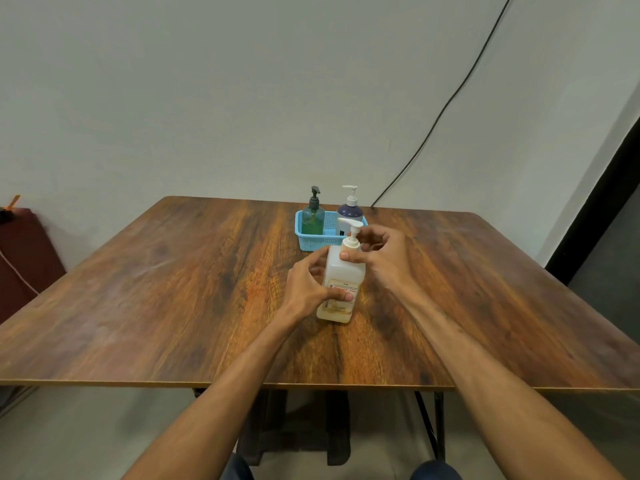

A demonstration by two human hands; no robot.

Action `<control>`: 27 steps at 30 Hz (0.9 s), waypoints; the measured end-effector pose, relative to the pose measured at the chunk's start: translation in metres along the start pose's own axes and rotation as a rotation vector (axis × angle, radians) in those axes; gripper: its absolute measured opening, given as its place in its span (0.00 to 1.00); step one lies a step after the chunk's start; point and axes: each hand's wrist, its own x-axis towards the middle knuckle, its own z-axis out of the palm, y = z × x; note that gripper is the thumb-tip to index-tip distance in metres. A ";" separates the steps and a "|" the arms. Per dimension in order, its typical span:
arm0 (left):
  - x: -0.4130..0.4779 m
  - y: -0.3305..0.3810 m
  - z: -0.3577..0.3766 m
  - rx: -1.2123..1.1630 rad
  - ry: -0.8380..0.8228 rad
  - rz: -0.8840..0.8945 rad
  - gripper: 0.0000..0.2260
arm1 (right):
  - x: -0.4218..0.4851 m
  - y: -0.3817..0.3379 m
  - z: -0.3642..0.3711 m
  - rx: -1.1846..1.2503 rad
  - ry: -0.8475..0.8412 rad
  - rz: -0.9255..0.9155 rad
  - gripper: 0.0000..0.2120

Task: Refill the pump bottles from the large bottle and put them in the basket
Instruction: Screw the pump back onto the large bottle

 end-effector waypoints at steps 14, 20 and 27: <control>-0.003 -0.005 0.006 -0.077 0.003 -0.043 0.45 | -0.005 0.023 -0.004 0.054 -0.040 0.055 0.30; -0.006 -0.004 0.002 -0.088 -0.104 -0.038 0.44 | -0.028 0.062 -0.026 0.142 -0.200 0.284 0.52; -0.015 -0.022 -0.005 -0.075 -0.269 -0.086 0.35 | -0.029 0.085 -0.013 0.013 -0.365 0.307 0.51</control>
